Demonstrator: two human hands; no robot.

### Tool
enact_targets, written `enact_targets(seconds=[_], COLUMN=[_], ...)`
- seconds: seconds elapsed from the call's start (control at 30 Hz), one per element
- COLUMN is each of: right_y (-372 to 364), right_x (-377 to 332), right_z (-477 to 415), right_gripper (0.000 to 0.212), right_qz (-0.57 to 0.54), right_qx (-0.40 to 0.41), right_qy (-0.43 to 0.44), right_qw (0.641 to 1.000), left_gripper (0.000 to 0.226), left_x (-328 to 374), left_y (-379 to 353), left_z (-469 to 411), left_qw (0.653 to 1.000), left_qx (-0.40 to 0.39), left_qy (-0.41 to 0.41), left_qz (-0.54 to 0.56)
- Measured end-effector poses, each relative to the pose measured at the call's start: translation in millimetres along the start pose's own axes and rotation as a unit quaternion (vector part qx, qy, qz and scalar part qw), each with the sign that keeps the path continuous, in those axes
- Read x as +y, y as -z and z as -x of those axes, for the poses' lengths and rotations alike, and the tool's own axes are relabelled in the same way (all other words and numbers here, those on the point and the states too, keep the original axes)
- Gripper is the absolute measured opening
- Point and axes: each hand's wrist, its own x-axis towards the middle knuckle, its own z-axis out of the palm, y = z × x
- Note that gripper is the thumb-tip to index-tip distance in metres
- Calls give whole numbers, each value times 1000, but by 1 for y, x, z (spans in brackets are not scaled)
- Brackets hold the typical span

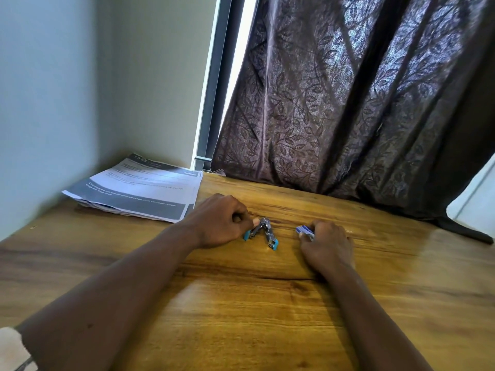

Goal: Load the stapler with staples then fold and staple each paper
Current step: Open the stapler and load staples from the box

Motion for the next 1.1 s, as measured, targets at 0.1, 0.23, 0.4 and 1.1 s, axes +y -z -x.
enact_targets(seconds=[0.1,0.23,0.4,1.1], right_y=[3,3,-4,18], right_x=[-10,-30,-39,-50], right_z=[5,17,20,26], right_gripper=[36,38,43,33], right_qz=[-168,-282,-324,-787], right_qx=[62,84,79,-240], right_qy=[110,228,298,14], right_qw=[978,928,895,569], left_gripper=[31,32,19,9], left_x=[-1,4,4,0], left_y=[0,-2,-8,-5], left_z=[0,-1,-2,-5], left_qw=[999,993,983,926], left_qx=[41,71,88,105], left_qy=[5,16,13,64], left_qz=[26,94,162,356])
